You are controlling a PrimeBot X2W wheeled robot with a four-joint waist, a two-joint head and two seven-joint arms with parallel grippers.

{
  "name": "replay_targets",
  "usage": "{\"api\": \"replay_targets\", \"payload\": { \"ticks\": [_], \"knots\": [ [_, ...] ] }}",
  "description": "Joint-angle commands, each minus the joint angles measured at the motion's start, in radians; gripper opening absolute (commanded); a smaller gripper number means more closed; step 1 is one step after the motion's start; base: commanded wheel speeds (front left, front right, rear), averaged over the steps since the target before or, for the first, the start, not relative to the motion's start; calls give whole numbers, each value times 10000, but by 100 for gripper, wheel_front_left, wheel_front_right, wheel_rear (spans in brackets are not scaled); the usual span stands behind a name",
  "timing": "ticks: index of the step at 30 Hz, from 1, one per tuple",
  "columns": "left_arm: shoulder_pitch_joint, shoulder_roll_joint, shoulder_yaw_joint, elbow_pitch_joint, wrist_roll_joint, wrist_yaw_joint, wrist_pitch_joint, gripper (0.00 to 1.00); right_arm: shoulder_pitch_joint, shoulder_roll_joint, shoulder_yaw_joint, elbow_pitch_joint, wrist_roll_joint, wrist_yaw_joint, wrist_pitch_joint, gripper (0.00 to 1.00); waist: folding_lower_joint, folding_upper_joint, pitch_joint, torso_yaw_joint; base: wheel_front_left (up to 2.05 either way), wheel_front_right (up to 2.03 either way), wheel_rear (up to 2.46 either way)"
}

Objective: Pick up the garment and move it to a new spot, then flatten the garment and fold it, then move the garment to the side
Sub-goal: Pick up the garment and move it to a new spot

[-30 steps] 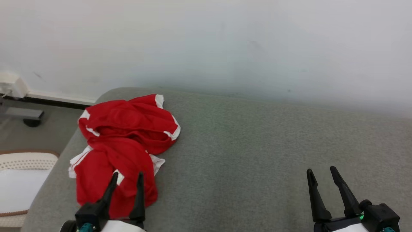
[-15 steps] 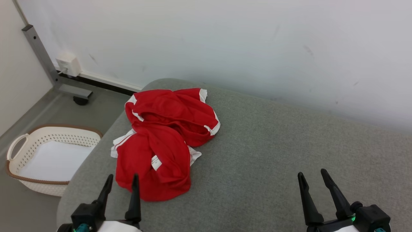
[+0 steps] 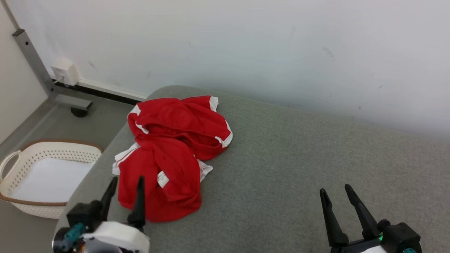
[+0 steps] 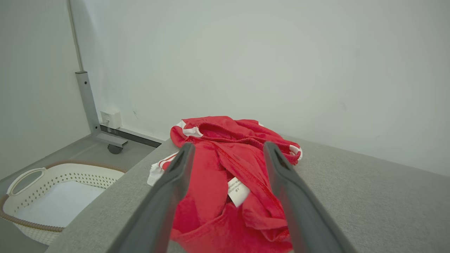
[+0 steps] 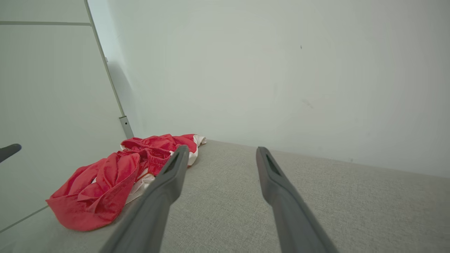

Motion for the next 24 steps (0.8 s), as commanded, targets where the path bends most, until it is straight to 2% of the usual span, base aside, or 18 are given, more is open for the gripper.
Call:
{"api": "replay_targets", "payload": {
  "ticks": [1, 7, 12, 15, 21, 24],
  "knots": [
    [-300, 134, 72, 95, -195, -53, 180, 100, -84, -46, 18, 45, -40, 4, 8, 100, 0, -1, 24, -116, 0, 0, 0],
    [-1303, 539, 231, 798, -452, -16, 1829, 100, -232, -49, 43, 19, -78, 4, 6, 100, 0, -1, 251, -749, 0, 0, 0],
    [-2047, 843, 477, 1552, -807, -25, 2679, 100, -431, -46, 71, -1, -119, 4, 8, 100, 0, -1, 707, -1497, 0, 0, 0],
    [-2467, 986, 583, 2260, -934, 23, 3023, 100, -576, -47, 0, 8, -137, 4, 6, 100, 0, -1, 912, -1912, 0, 0, 0],
    [-3012, 1290, 915, 3980, -1278, 390, 4032, 100, -779, -46, -11, -12, -70, 4, 8, 100, 0, -1, 1188, -2695, 0, 0, 0],
    [-3064, 1474, 1005, 4942, -1402, 393, 4503, 100, -819, -46, -2, 1, -4, 4, 8, 100, 0, -1, 1252, -2986, 0, 0, 0]
  ]
}}
